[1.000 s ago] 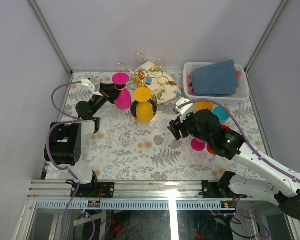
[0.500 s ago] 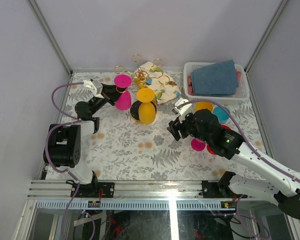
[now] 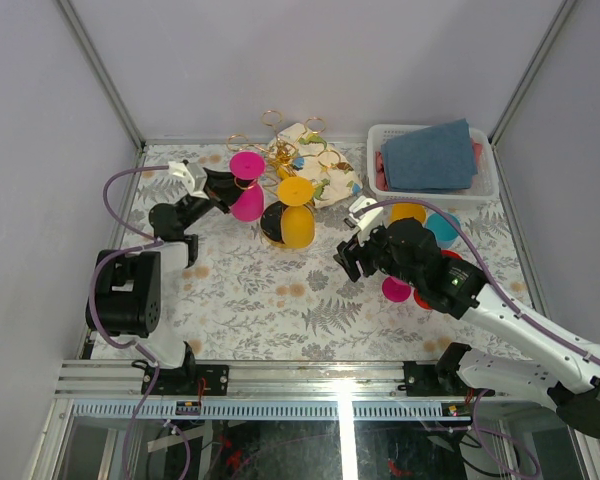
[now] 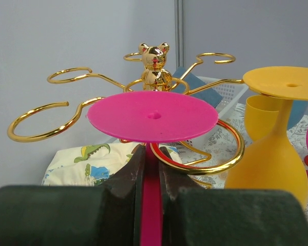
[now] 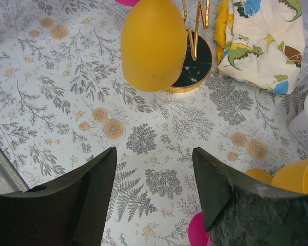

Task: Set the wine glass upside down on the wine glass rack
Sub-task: Turn the wine glass upside down at the wine rack.

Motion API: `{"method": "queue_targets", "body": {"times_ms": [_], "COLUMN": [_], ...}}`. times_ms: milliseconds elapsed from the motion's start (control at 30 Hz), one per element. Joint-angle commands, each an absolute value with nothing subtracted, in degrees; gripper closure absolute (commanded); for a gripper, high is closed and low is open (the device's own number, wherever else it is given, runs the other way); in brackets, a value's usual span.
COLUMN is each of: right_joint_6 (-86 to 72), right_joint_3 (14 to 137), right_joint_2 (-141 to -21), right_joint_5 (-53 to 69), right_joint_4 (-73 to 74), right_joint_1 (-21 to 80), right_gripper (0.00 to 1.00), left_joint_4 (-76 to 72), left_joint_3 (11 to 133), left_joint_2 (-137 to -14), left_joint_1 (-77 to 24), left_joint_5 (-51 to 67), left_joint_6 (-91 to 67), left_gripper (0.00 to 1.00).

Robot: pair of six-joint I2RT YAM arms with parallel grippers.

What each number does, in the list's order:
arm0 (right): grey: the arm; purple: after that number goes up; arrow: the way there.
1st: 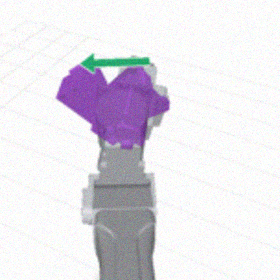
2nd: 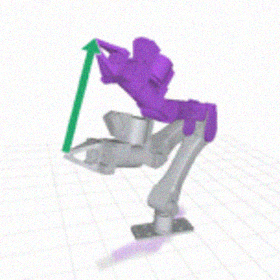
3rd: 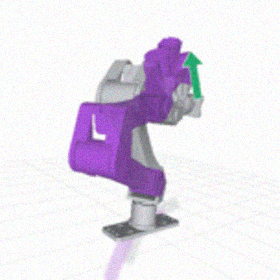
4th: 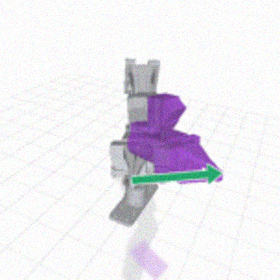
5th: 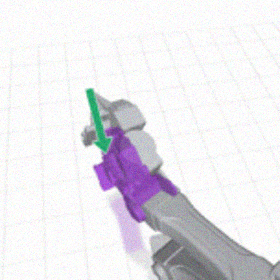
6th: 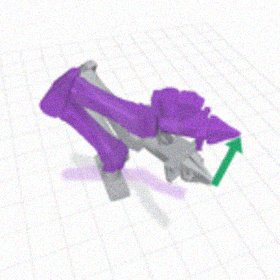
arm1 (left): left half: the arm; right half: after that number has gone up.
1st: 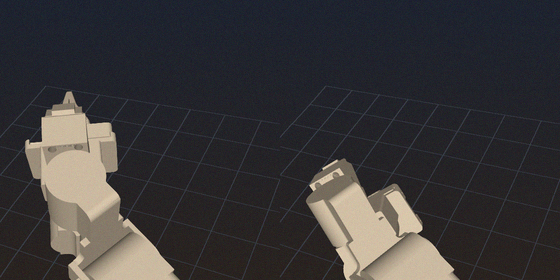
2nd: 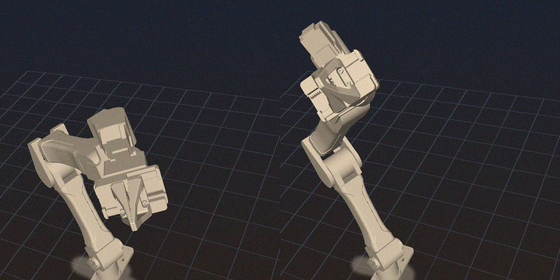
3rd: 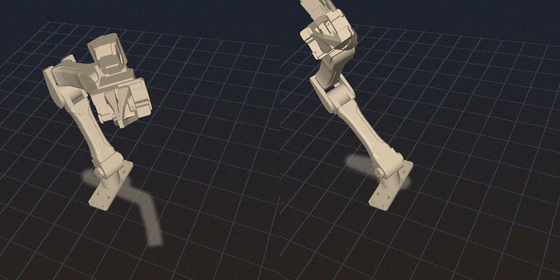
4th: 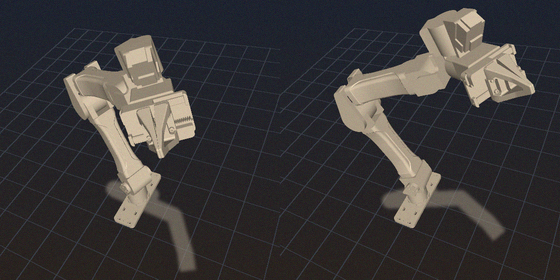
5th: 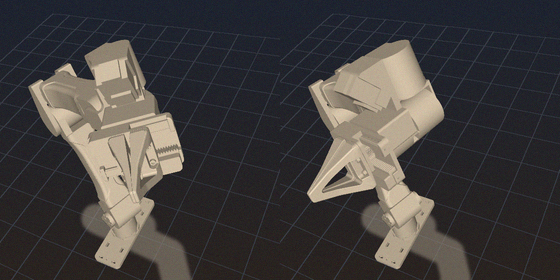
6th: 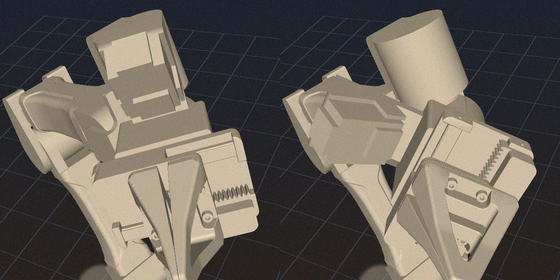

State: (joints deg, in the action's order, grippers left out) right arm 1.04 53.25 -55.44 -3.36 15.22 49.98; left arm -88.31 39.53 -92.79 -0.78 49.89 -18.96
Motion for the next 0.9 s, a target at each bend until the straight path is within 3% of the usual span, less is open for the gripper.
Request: {"method": "queue_targets", "body": {"times_ms": [0, 300, 867], "right_joint_6": [0.9, 0.7, -0.1], "right_joint_3": [55.9, 56.3, 56.5], "right_joint_2": [-55.6, -56.4, -55.9], "right_joint_5": [-2.6, -1.9, -1.0], "right_joint_4": [14.6, 14.5, 14.7], "right_joint_1": [49.8, 49.8, 49.8], "right_gripper": [0.32, 0.32, 0.32], "left_joint_4": [-92.2, -92.2, -92.0], "left_joint_3": [37.7, 31.0, 31.5], "left_joint_2": [-90.2, -85.9, -84.3], "left_joint_1": [-1.2, -1.2, -2.8], "left_joint_5": [47.4, 44.3, 50.1], "left_joint_6": [-19.2, -15.9, -13.5], "left_gripper": [1.00, 1.00, 1.00]}}
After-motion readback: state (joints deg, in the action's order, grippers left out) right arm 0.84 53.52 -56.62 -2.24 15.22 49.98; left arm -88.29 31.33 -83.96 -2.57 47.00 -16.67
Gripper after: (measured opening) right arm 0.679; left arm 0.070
